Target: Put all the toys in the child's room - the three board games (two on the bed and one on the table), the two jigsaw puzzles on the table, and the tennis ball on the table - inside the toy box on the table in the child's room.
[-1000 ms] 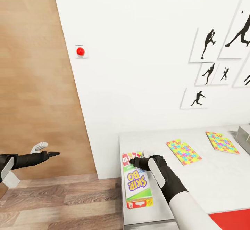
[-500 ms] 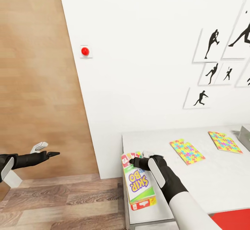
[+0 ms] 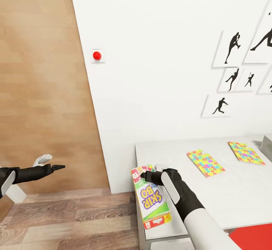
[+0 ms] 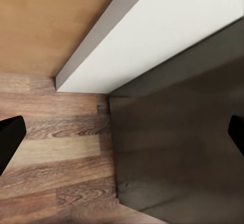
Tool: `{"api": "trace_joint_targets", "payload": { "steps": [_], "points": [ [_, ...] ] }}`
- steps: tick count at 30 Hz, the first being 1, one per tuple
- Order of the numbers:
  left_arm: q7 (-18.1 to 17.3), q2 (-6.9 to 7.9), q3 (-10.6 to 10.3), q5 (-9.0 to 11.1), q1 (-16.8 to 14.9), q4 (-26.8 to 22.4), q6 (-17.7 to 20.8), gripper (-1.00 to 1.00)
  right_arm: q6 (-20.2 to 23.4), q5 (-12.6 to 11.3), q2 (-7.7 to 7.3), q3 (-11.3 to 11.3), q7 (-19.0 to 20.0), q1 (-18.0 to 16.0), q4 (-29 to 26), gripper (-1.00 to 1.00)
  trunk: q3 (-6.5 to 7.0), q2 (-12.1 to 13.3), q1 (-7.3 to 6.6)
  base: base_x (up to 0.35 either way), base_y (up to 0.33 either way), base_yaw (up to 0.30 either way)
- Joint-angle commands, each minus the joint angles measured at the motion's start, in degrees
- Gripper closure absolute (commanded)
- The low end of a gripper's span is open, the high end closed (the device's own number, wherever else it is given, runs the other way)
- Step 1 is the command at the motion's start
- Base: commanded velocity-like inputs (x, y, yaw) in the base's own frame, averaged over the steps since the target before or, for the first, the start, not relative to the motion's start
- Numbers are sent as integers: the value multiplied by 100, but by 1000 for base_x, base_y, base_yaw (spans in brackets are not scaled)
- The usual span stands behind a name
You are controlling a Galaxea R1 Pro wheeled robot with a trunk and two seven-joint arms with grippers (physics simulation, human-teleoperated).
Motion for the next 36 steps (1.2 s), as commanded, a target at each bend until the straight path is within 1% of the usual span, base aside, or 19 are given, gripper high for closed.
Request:
{"api": "trace_joint_targets", "payload": {
  "steps": [1,15,23,26,28,30,33,34,36],
  "points": [
    [-9,-1,10,18,-5,1,39,-100,3,-121,-1,13,-59,0,166,-100,-8,-4,0,-55,70,0],
    [-9,-12,10,18,-5,1,41,-100,3,-125,-1,6,-59,0,166,-100,-8,-4,0,-39,49,0],
    [-3,-58,-5,17,-5,1,45,-100,2,-112,-6,-3,-59,0,144,-100,-6,-4,0,-1,2,-1],
    [-4,-146,-12,13,-5,1,56,-100,5,-110,-10,-4,-59,0,121,-100,5,-4,0,0,0,-37],
    [-7,-289,-17,6,-5,1,78,-100,9,-110,-15,-4,-57,16,96,-100,16,-4,0,0,0,-76],
    [-5,-357,-23,3,-5,1,96,-100,8,-109,-16,-5,-54,27,66,-100,31,-4,0,0,0,-94],
    [0,-431,-29,2,-5,5,113,-100,10,-109,-17,4,-47,51,-110,-100,50,-4,0,0,0,-96],
    [-2,-487,-31,2,-5,7,116,-100,10,-109,-18,7,-34,53,-297,-100,53,-4,0,0,0,-55],
    [-3,-543,-32,-4,-5,8,119,-100,12,-109,-21,9,-24,53,-541,-100,58,-4,0,0,0,-39]
  ]
}}
